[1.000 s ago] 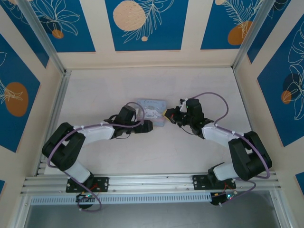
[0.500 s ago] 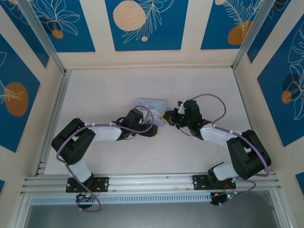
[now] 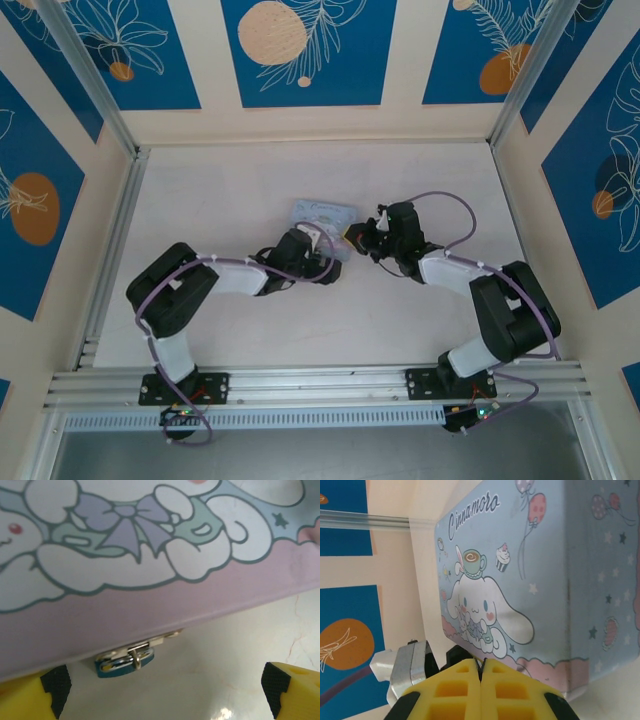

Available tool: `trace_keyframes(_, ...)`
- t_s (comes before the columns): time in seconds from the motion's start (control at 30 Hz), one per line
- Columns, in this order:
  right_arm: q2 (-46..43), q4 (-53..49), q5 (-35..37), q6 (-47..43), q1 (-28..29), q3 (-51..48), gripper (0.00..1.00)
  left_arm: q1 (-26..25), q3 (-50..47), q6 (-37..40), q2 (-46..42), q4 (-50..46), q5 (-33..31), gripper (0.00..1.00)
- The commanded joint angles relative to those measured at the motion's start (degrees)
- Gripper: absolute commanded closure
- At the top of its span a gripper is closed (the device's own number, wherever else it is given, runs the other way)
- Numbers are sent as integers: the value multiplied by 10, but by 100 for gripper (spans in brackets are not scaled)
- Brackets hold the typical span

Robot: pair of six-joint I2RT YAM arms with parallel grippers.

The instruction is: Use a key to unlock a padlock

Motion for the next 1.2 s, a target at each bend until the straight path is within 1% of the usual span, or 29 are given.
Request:
trace_keyframes(0.0, 18, 4, 5, 1, -7, 19, 100, -16, 18, -10, 37, 48, 46, 0)
trace_keyframes(0.37, 50, 6, 6, 1, -22, 35, 100, -15, 13, -86, 56, 142, 107, 0)
trace_keyframes(0.57, 60, 6, 8, 0, -26, 38, 100, -15, 4, -120, 62, 181, 116, 0)
trace_keyframes(0.73, 66, 7, 12, 1, -28, 35, 100, -14, -7, -164, 83, 230, 111, 0)
trace_keyframes(1.03, 63, 3, 16, 1, -41, 29, 100, -13, -38, -240, 105, 315, 73, 1)
trace_keyframes(1.17, 63, 2, 15, 1, -47, 28, 100, -14, -41, -253, 102, 334, 75, 1)
